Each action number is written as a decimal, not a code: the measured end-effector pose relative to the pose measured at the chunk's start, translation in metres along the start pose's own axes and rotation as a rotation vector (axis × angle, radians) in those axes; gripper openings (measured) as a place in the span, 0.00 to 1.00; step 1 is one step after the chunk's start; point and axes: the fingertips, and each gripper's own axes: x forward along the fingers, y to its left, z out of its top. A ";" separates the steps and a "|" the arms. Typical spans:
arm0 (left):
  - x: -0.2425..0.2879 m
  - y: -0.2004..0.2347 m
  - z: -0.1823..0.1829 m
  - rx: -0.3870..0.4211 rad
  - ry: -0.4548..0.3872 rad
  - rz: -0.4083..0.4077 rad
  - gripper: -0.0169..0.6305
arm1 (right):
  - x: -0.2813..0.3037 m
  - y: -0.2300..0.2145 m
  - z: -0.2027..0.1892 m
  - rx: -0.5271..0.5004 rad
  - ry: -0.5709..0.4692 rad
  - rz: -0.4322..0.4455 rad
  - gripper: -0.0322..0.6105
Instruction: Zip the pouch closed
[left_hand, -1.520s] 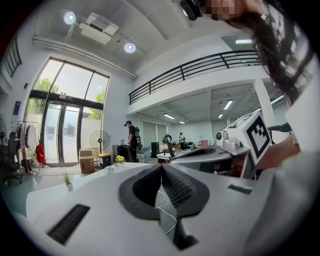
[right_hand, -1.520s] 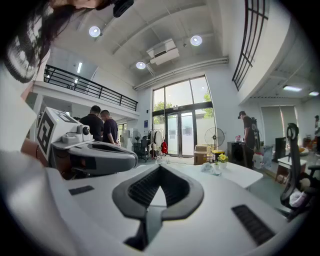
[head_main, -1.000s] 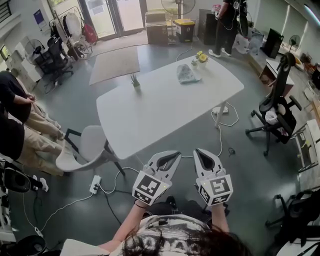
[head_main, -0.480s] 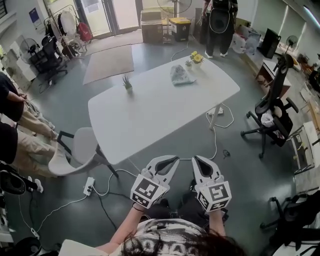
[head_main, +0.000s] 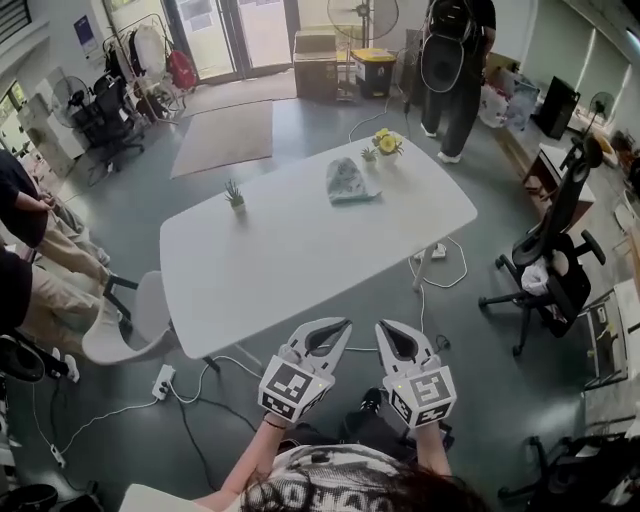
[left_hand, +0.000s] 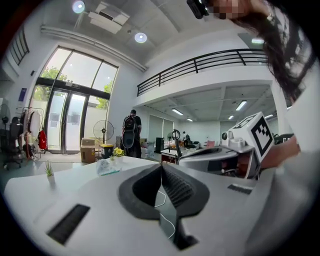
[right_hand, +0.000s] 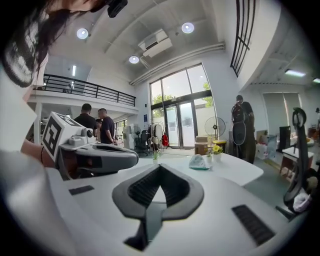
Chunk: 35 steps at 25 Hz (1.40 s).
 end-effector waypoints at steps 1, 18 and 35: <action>0.013 -0.001 0.003 -0.006 -0.002 0.010 0.05 | 0.001 -0.013 0.002 -0.005 0.002 0.010 0.05; 0.103 -0.007 0.016 0.005 0.034 0.157 0.05 | 0.027 -0.106 -0.001 0.001 0.004 0.187 0.05; 0.169 0.084 0.015 -0.023 0.058 0.163 0.05 | 0.124 -0.160 0.005 0.009 0.052 0.198 0.05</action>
